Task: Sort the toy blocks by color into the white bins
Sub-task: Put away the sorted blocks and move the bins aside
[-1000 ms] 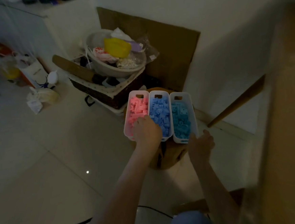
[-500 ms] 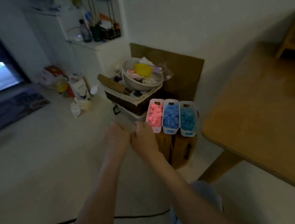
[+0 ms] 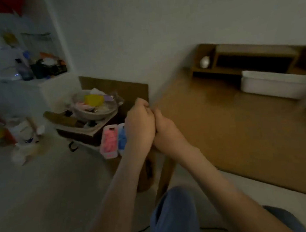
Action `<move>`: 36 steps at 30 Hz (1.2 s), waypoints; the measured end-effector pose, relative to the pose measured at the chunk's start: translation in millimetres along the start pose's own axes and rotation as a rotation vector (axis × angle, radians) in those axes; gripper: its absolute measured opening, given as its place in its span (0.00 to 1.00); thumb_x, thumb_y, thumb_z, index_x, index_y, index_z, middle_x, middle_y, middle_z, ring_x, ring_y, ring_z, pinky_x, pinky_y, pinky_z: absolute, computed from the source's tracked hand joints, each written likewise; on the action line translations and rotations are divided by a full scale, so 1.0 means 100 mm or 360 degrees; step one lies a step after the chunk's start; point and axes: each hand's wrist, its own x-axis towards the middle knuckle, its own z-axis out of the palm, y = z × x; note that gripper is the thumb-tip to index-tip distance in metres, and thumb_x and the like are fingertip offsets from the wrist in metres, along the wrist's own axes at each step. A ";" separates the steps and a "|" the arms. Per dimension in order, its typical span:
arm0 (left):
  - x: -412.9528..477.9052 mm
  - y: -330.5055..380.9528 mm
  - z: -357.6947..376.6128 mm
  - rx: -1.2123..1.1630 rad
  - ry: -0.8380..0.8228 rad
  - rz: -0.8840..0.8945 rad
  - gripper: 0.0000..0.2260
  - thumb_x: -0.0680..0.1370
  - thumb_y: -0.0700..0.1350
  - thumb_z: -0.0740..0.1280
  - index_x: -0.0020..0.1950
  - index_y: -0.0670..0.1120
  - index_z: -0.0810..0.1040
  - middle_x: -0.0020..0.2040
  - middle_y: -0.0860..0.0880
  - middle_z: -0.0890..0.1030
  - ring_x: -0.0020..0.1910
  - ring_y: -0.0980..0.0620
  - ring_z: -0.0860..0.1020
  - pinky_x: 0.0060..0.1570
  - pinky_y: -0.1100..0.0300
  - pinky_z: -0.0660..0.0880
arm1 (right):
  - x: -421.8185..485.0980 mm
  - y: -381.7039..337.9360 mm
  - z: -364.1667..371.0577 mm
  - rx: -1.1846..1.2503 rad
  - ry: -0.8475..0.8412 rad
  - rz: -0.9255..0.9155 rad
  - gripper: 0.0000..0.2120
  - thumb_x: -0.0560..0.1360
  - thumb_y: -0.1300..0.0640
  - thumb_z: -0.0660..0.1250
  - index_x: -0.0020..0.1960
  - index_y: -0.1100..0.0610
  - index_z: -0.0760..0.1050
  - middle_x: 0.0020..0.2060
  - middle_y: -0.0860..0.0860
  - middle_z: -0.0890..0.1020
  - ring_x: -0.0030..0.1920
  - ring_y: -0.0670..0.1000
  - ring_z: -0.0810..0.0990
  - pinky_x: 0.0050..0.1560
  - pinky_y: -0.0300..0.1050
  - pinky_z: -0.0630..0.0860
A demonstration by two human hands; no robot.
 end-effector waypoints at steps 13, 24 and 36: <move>-0.56 1.63 1.47 0.0132 -0.1026 0.0728 0.14 0.82 0.47 0.55 0.65 0.47 0.71 0.56 0.46 0.78 0.48 0.47 0.77 0.40 0.57 0.73 | -0.94 1.40 -2.07 -0.1160 0.0630 0.0988 0.19 0.76 0.54 0.60 0.67 0.53 0.65 0.66 0.54 0.68 0.68 0.57 0.64 0.67 0.57 0.59; -0.71 2.04 1.79 0.0080 -0.1057 0.0888 0.09 0.82 0.48 0.55 0.53 0.48 0.73 0.45 0.50 0.77 0.39 0.52 0.75 0.35 0.57 0.74 | -1.41 2.15 -2.94 -0.1511 0.0995 0.1641 0.10 0.74 0.63 0.59 0.54 0.63 0.70 0.49 0.61 0.76 0.54 0.62 0.73 0.60 0.57 0.62; -0.86 2.17 1.86 0.0100 -0.0847 0.1403 0.24 0.81 0.39 0.57 0.76 0.51 0.58 0.72 0.44 0.62 0.68 0.45 0.64 0.59 0.54 0.70 | -1.36 1.74 -2.65 -0.1450 0.1110 0.1346 0.04 0.74 0.63 0.61 0.40 0.60 0.69 0.41 0.59 0.77 0.47 0.60 0.74 0.53 0.53 0.66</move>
